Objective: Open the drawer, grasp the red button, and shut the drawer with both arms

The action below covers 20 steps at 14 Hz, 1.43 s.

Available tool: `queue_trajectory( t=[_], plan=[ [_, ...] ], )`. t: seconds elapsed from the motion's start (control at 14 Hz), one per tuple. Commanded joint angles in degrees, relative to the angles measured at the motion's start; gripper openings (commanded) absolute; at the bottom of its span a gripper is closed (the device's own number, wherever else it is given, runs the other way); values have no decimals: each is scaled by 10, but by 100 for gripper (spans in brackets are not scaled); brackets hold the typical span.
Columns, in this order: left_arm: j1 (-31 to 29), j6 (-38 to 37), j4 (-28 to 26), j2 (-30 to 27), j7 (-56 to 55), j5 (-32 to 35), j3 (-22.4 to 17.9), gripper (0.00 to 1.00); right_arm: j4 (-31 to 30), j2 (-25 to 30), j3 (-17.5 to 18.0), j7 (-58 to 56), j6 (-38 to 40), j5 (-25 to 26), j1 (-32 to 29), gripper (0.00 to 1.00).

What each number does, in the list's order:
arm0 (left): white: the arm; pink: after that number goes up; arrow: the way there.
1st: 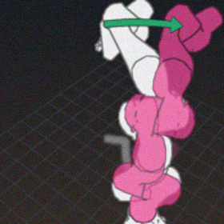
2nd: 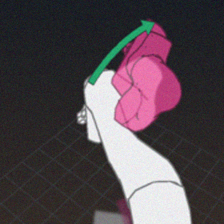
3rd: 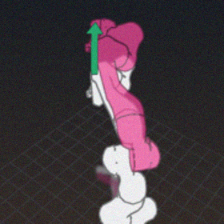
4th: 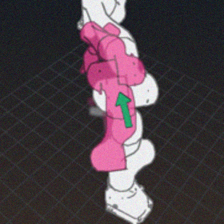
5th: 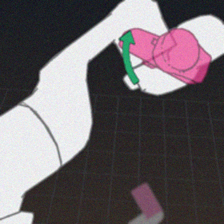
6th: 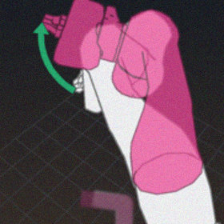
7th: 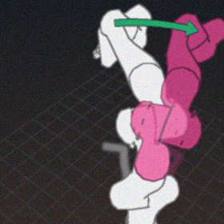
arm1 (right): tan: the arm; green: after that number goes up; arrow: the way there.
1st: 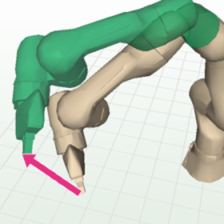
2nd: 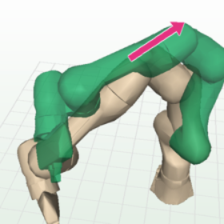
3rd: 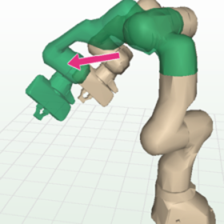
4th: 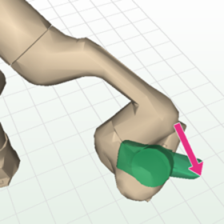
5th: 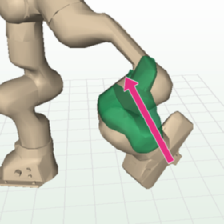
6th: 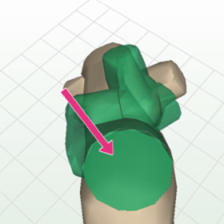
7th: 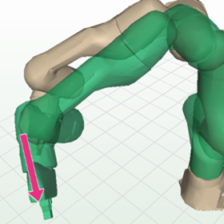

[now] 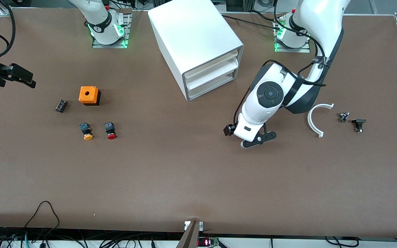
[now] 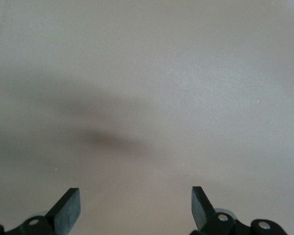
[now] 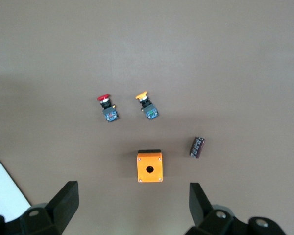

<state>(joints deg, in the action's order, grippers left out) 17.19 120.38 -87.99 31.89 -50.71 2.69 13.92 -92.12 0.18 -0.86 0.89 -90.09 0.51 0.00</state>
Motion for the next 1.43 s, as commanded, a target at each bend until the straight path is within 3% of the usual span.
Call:
queue_trajectory(
  t=[0.0,0.21,0.36,1.36],
  plan=[
    [-5,-10,-3,-9,17,-8,3,100,-36,28,-5,-25,-11,-11,-1,100],
    [-5,-11,-3,-9,17,-8,3,100,-55,41,-12,-29,-25,-11,-1,100],
    [-7,-11,-3,-9,17,-9,3,100,-107,76,-12,-30,-65,-10,-1,100],
    [-7,-11,-3,-9,17,-12,4,100,-96,77,-12,-26,-35,-12,-1,100]
  ],
)
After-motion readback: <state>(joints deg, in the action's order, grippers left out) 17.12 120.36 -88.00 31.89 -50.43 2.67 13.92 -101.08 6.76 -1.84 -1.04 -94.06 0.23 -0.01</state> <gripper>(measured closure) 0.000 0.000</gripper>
